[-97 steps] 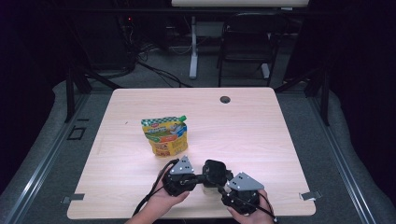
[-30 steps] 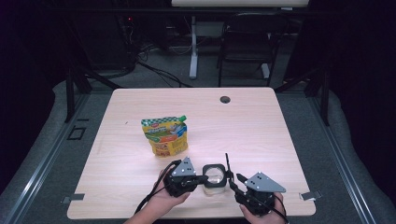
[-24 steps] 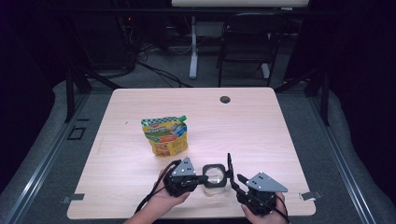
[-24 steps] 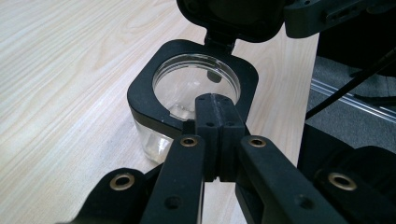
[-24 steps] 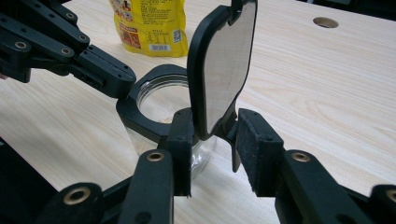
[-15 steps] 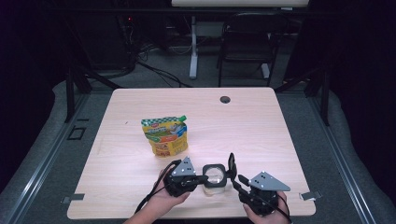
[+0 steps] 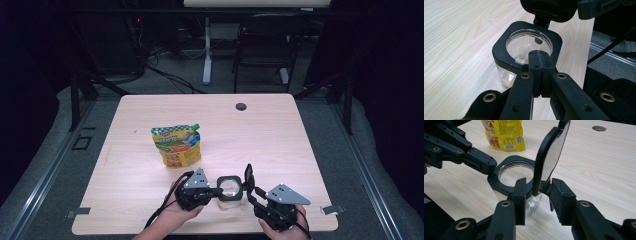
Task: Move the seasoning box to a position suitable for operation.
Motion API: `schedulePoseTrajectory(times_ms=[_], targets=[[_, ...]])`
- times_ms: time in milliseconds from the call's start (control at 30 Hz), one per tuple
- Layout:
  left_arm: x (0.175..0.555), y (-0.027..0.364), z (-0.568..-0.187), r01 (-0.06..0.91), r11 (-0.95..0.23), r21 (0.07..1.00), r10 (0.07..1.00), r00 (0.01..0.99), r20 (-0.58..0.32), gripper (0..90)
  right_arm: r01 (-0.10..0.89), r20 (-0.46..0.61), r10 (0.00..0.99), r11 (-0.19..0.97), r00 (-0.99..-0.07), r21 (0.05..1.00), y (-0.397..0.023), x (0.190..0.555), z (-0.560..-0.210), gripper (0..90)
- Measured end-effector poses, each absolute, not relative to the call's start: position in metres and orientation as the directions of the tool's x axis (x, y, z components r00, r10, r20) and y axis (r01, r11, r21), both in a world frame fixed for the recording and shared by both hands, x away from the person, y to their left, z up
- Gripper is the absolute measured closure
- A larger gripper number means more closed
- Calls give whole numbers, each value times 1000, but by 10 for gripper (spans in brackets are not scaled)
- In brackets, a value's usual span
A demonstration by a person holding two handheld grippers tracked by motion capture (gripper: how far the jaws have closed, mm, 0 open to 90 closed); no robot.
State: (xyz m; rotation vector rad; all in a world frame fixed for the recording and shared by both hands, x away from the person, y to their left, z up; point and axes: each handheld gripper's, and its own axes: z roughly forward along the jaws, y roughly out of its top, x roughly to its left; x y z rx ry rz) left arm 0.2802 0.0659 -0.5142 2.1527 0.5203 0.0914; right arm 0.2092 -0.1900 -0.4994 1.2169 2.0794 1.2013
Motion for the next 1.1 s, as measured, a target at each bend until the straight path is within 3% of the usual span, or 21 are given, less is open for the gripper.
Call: schedulePoseTrajectory(times_ms=[367,1100], targets=[[283,73,-513,339,-505,794,425,898,-112,850,472,46,863,230,-503,851,-184,217,-505,620],[283,105,-520,378,-486,788,495,862,-108,777,497,98,856,198,-507,845,-189,233,-504,807]])
